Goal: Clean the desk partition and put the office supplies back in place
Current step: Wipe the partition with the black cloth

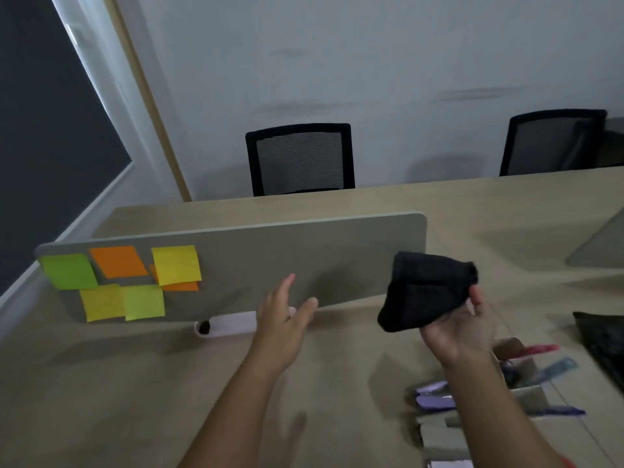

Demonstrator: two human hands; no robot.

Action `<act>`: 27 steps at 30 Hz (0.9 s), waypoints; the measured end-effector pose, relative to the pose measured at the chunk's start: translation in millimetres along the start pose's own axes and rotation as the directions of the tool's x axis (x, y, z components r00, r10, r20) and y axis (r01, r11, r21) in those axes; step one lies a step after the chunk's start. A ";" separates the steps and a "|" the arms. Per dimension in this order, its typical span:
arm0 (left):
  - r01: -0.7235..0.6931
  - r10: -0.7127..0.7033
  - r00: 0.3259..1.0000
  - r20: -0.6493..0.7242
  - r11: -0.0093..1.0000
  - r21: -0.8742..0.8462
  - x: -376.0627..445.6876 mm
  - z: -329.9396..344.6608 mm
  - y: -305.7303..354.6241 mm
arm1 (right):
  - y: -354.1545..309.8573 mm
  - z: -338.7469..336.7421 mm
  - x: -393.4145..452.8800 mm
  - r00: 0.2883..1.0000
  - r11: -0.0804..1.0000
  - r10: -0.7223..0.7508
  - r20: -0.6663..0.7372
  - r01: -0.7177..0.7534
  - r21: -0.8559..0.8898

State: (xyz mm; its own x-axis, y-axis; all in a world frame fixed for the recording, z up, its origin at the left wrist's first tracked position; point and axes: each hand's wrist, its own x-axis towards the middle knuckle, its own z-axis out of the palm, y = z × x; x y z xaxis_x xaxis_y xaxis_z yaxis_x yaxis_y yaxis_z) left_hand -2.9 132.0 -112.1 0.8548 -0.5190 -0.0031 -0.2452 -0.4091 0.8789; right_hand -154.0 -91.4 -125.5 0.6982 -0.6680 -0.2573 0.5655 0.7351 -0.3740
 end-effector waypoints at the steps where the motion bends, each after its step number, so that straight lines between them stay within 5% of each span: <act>1: 0.086 -0.077 0.991 0.108 0.993 -0.086 -8.3 16.2 7.6 | 10.1 1.2 -10.3 0.999 0.998 0.044 0.030 -0.045 0.036; 3: 0.262 -0.188 0.936 0.297 0.936 -0.233 -27.3 39.4 20.2 | 28.7 3.2 -27.1 0.989 0.990 0.138 0.062 -0.139 0.011; 6: 0.322 -0.166 0.915 0.367 0.849 -0.419 -43.1 53.2 16.5 | 54.6 3.1 -41.5 0.968 0.961 0.248 0.034 -0.242 -0.132; 14: 0.169 -0.138 0.985 0.099 0.876 -0.452 -88.4 34.8 -9.0 | 87.1 -10.0 -64.2 0.904 0.791 0.416 -0.096 -0.412 -0.452; 19: 0.036 -0.056 0.995 -0.085 0.975 -0.220 -107.4 -2.5 -28.3 | 127.1 -19.8 -89.7 0.770 0.543 0.597 -0.226 -0.595 -0.592; 22: 0.106 -0.131 0.978 -0.161 0.982 -0.156 -117.7 -38.8 -50.3 | 159.1 -19.9 -106.9 0.678 0.426 0.687 -0.263 -0.669 -0.609; 27: 0.384 -0.410 0.893 -0.184 0.909 -0.161 -134.1 -107.3 -114.8 | 224.9 -7.2 -123.4 0.660 0.339 0.666 -0.349 -0.684 -0.645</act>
State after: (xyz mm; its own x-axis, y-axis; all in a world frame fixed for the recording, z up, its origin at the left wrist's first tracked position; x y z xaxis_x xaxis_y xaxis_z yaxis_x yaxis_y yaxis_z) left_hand -40.3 329.0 -161.4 0.9484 -0.1578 -0.2749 0.1786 -0.4502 0.8749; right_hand -116.2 155.5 -184.3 0.6835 0.0082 -0.7299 -0.5693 0.6319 -0.5260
